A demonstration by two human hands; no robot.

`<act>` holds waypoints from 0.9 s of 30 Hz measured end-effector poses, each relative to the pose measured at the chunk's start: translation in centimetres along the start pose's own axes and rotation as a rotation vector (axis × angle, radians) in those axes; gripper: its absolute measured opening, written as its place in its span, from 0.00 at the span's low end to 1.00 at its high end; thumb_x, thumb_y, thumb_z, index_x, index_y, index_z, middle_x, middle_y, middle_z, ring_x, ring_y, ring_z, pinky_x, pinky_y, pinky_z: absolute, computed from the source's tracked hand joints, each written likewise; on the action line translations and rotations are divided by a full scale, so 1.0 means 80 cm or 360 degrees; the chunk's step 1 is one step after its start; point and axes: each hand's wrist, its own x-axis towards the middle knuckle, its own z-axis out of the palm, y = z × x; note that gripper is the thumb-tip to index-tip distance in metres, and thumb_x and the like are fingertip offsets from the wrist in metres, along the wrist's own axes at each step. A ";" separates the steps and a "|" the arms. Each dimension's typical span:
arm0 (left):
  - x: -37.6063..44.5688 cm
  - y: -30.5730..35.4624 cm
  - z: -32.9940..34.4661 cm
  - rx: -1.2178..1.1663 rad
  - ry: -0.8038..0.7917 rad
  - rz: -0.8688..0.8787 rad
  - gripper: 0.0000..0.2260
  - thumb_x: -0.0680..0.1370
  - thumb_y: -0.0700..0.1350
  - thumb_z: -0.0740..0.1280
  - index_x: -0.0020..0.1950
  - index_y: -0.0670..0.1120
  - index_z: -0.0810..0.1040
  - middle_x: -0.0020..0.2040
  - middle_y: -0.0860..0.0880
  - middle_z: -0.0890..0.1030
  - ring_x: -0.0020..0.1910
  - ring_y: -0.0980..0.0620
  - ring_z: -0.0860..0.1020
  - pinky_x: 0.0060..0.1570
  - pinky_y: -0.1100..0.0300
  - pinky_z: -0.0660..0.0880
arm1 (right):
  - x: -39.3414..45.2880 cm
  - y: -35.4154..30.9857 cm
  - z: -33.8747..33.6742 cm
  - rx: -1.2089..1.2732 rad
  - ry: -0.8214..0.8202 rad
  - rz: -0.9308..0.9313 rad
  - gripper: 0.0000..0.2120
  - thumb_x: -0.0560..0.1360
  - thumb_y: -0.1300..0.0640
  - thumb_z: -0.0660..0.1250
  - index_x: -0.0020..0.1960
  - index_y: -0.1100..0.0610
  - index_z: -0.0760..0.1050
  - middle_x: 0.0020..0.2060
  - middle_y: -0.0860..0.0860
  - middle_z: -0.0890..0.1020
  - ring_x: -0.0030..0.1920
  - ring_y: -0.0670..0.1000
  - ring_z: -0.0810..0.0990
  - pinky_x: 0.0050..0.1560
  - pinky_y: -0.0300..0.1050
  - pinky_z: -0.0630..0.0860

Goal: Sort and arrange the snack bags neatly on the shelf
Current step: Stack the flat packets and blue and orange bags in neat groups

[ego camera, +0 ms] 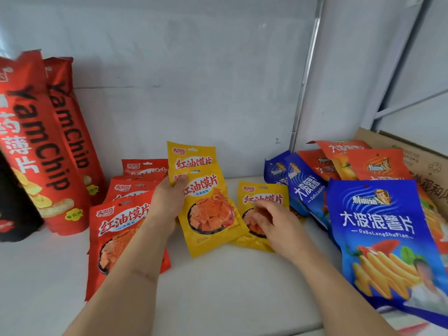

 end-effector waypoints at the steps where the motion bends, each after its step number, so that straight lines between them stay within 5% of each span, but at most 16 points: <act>1: 0.001 0.003 -0.003 0.0036 0.0017 0.0017 0.08 0.83 0.52 0.62 0.57 0.53 0.79 0.47 0.52 0.86 0.41 0.52 0.85 0.35 0.58 0.79 | 0.001 -0.002 0.001 0.0002 0.0063 -0.0010 0.18 0.80 0.49 0.64 0.69 0.51 0.72 0.67 0.47 0.74 0.66 0.49 0.73 0.62 0.38 0.67; 5: 0.003 0.008 -0.010 0.0115 0.0062 0.0094 0.08 0.83 0.53 0.61 0.57 0.54 0.79 0.46 0.53 0.86 0.39 0.52 0.85 0.35 0.55 0.81 | -0.003 -0.005 0.003 -0.0555 0.0384 0.0187 0.30 0.76 0.38 0.64 0.71 0.53 0.67 0.68 0.52 0.72 0.67 0.55 0.70 0.63 0.52 0.71; 10: 0.004 -0.002 -0.012 0.0109 0.0069 0.0059 0.09 0.83 0.54 0.61 0.58 0.55 0.79 0.49 0.53 0.86 0.43 0.51 0.86 0.42 0.51 0.83 | -0.005 -0.007 0.007 -0.0766 0.0230 0.0536 0.44 0.70 0.25 0.58 0.74 0.53 0.58 0.66 0.55 0.71 0.65 0.56 0.72 0.61 0.51 0.71; 13: 0.006 -0.002 -0.014 0.0162 0.0062 0.0069 0.10 0.83 0.54 0.61 0.60 0.55 0.78 0.50 0.53 0.85 0.44 0.51 0.85 0.41 0.52 0.83 | 0.000 -0.006 0.007 -0.0447 0.0230 0.0591 0.47 0.67 0.27 0.67 0.75 0.53 0.57 0.64 0.56 0.70 0.63 0.58 0.74 0.56 0.52 0.75; 16: 0.010 0.000 -0.017 0.0183 0.0108 0.0114 0.11 0.84 0.55 0.60 0.62 0.54 0.77 0.53 0.52 0.84 0.49 0.50 0.84 0.47 0.49 0.83 | 0.004 -0.006 0.007 0.0053 0.0283 0.0538 0.43 0.68 0.40 0.76 0.75 0.52 0.59 0.65 0.55 0.67 0.64 0.57 0.71 0.54 0.47 0.73; 20: 0.016 -0.003 -0.022 0.0298 0.0216 0.0291 0.11 0.84 0.54 0.58 0.60 0.53 0.76 0.54 0.52 0.83 0.53 0.49 0.82 0.54 0.47 0.80 | 0.013 0.009 0.006 0.0428 0.0407 0.0468 0.34 0.71 0.47 0.76 0.73 0.49 0.67 0.62 0.51 0.76 0.63 0.54 0.75 0.59 0.48 0.75; 27: 0.018 0.004 -0.031 0.0362 0.0563 0.0508 0.13 0.85 0.52 0.56 0.59 0.47 0.76 0.47 0.54 0.79 0.46 0.50 0.77 0.45 0.55 0.71 | 0.011 0.009 -0.006 0.1032 0.0442 0.0423 0.27 0.73 0.50 0.74 0.70 0.48 0.70 0.58 0.49 0.80 0.57 0.51 0.81 0.57 0.54 0.80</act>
